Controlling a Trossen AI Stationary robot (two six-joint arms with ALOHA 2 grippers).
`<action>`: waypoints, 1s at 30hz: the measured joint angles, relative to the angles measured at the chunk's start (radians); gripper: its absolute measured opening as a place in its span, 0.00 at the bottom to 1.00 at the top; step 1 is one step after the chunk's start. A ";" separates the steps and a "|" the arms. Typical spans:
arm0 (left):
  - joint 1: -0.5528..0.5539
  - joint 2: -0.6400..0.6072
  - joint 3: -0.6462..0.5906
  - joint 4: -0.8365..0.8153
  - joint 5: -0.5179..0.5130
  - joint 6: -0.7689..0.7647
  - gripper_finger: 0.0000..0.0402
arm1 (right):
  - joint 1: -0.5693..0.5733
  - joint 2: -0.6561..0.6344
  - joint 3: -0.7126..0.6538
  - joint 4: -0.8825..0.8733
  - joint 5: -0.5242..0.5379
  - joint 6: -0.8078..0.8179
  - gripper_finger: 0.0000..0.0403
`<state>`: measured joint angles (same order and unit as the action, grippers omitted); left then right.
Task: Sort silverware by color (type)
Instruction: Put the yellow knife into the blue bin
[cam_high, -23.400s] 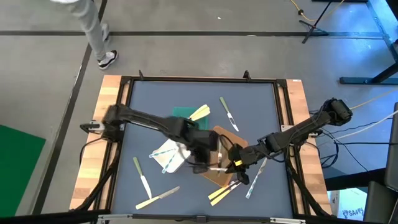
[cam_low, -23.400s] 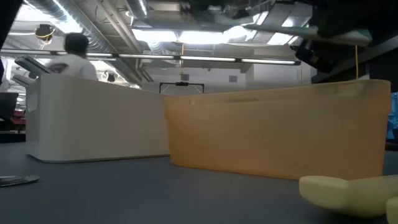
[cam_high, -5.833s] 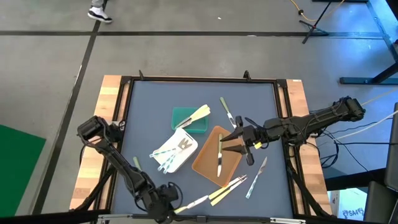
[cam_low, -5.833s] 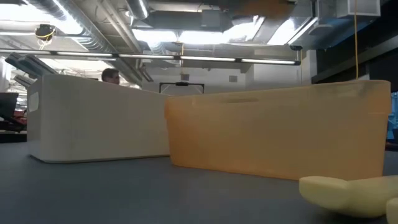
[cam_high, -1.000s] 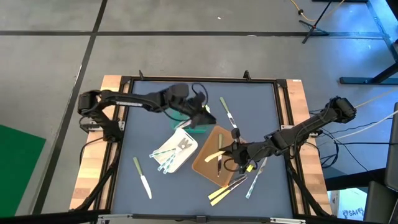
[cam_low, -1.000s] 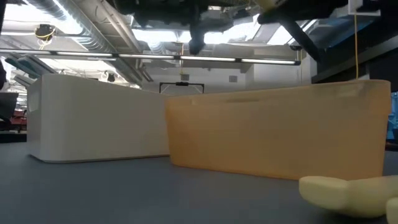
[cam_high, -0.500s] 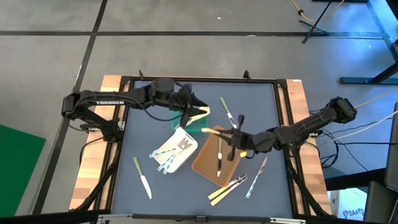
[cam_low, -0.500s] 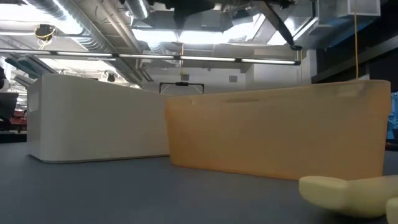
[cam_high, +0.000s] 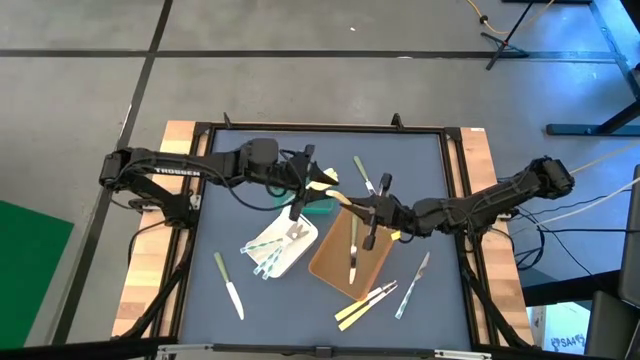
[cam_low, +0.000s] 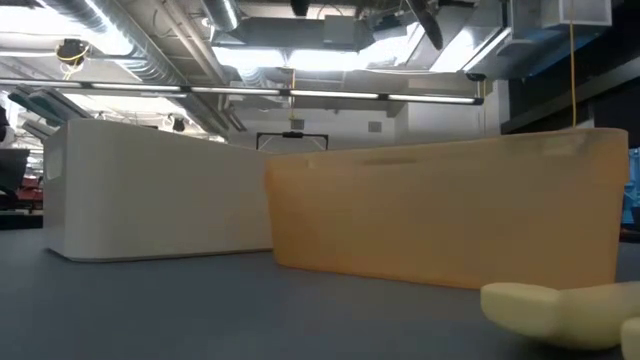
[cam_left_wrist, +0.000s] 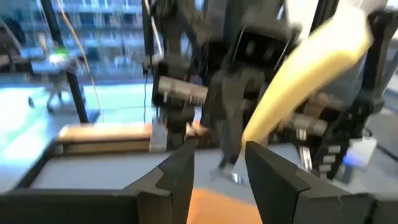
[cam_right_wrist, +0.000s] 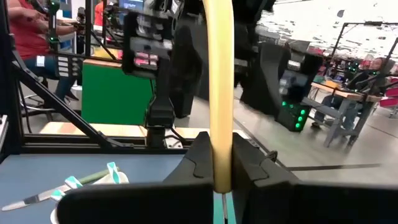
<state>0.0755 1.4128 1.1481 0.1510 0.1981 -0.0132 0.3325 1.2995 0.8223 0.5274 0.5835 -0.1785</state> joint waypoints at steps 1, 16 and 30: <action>-0.006 0.000 0.000 0.027 -0.004 0.000 0.34 | 0.000 0.000 0.000 0.000 0.000 0.006 0.02; -0.031 0.000 0.000 0.099 -0.005 -0.001 0.34 | 0.000 -0.001 0.000 0.110 0.015 0.015 0.01; -0.042 0.000 0.000 0.189 -0.004 -0.007 0.34 | -0.020 0.007 0.000 0.102 -0.010 0.017 0.01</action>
<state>0.0332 1.4124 1.1481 0.3404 0.1936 -0.0203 0.3122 1.3067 0.8219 0.6294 0.5738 -0.1619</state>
